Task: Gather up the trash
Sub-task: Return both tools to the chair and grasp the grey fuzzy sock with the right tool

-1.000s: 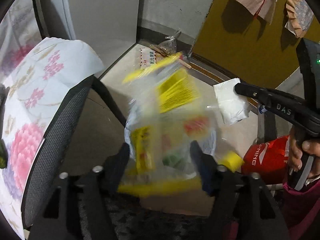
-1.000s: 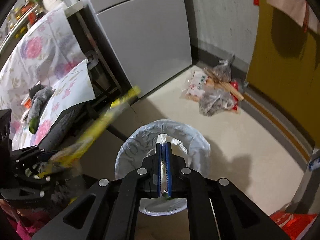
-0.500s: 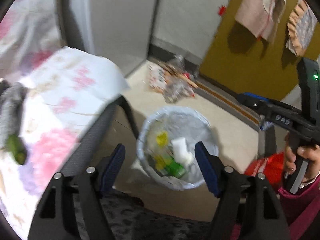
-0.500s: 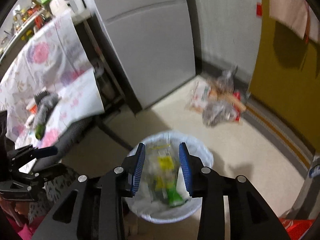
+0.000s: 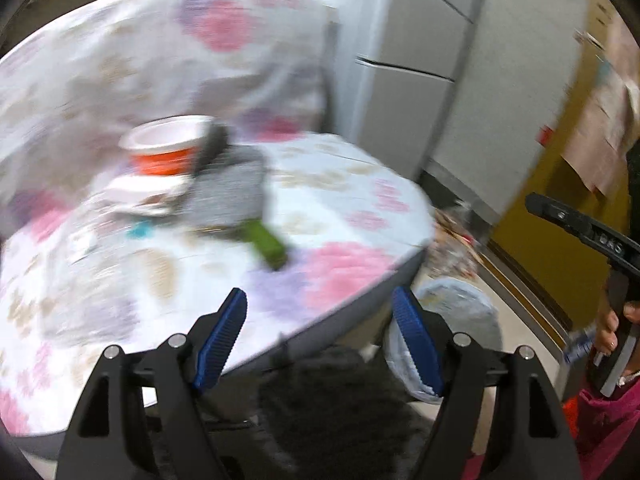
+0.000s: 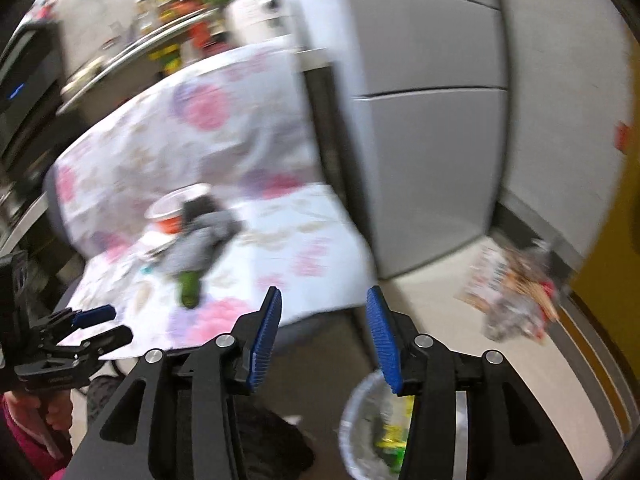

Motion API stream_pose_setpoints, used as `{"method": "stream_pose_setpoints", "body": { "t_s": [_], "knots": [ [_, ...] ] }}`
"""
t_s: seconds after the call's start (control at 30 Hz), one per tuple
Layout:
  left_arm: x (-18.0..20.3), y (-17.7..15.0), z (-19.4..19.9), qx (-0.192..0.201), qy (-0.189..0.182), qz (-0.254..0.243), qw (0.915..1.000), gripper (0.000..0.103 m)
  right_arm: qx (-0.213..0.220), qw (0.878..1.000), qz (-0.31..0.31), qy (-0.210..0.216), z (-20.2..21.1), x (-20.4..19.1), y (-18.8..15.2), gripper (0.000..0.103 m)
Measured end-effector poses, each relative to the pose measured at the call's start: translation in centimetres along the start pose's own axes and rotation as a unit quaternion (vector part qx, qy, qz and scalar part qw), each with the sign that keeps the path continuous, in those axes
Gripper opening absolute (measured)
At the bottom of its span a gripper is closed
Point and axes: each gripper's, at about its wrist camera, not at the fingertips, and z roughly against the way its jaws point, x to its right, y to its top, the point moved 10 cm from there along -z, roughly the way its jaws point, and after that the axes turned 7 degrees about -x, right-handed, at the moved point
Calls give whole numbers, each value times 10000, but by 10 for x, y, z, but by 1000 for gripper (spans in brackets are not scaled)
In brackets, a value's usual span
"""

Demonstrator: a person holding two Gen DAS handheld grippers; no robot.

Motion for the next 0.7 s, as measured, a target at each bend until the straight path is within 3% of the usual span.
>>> {"method": "stream_pose_setpoints", "body": {
  "t_s": [0.2, 0.4, 0.7],
  "knots": [
    [-98, -5, 27, 283, 777, 776, 9936, 75, -360, 9957, 708, 483, -46, -84, 8, 56],
    [-163, -11, 36, 335, 1185, 1315, 9836, 75, -690, 9886, 1157, 680, -88, -132, 6, 58],
    [-201, -5, 19, 213, 1310, 1616, 9779, 75, -808, 9866, 1194, 766, -158, -161, 32, 60]
  ]
}}
